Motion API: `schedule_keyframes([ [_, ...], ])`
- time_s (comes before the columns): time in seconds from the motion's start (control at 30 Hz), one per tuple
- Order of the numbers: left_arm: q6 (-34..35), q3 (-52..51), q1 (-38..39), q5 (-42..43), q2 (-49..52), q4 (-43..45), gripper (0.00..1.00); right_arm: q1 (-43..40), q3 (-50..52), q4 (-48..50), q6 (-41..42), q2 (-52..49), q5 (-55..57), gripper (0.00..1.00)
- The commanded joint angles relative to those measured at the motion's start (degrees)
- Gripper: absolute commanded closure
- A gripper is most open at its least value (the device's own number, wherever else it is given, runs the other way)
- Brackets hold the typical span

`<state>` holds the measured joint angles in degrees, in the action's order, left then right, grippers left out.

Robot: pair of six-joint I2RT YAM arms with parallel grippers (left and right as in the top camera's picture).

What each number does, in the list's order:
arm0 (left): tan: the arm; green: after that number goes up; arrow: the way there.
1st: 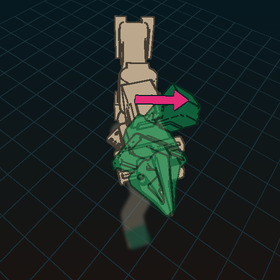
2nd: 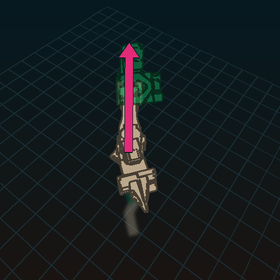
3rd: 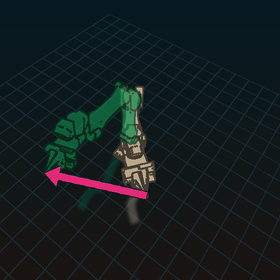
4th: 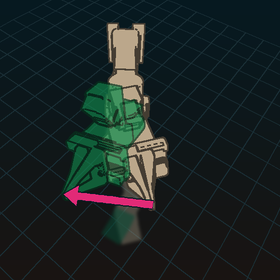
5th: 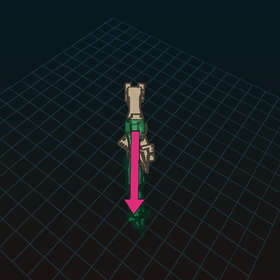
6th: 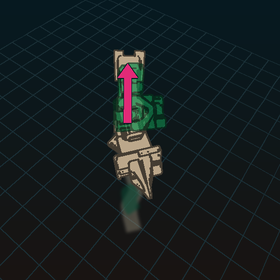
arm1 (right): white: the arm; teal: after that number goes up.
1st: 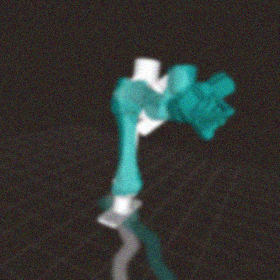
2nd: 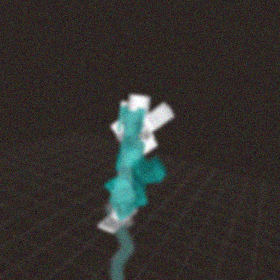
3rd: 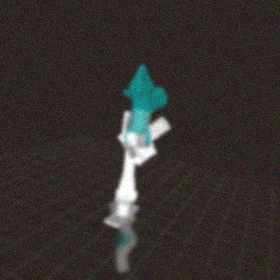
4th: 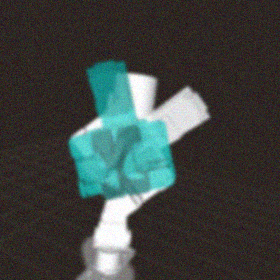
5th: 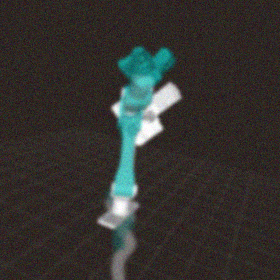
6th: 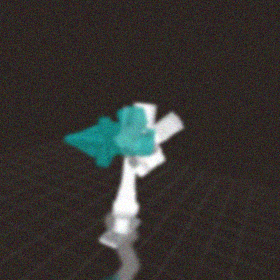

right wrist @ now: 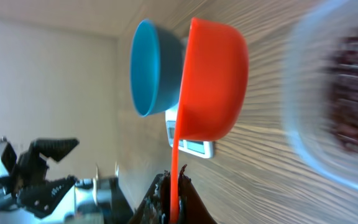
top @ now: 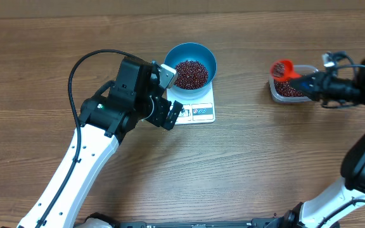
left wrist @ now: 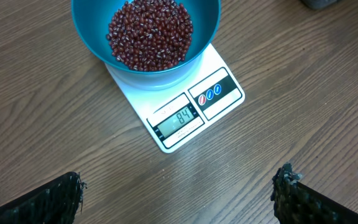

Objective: Scoop item into bowl and weigh 150g on scale
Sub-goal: 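Lift the filled red scoop and carry it over the teal bowl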

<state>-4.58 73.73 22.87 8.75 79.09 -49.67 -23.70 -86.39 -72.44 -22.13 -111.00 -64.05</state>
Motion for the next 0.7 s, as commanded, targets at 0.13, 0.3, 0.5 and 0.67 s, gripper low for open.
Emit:
schedule_keyframes([
  [0.13,0.7,-0.1,0.0,-0.3,-0.3,0.2,0.0,10.5,-4.4,4.6,6.4,2.5,-2.5,0.96],
  [0.3,0.7,-0.1,0.0,-0.3,-0.3,0.2,0.0,17.9,-6.9,10.7,13.7,2.5,-2.3,0.96],
  [0.5,0.7,-0.1,0.0,-0.3,-0.3,0.2,0.0,24.5,-7.8,17.9,22.1,2.5,2.8,0.96],
  [0.67,0.7,-0.1,0.0,-0.3,-0.3,0.2,0.01,29.7,-9.5,20.1,25.4,2.5,10.8,0.96],
])
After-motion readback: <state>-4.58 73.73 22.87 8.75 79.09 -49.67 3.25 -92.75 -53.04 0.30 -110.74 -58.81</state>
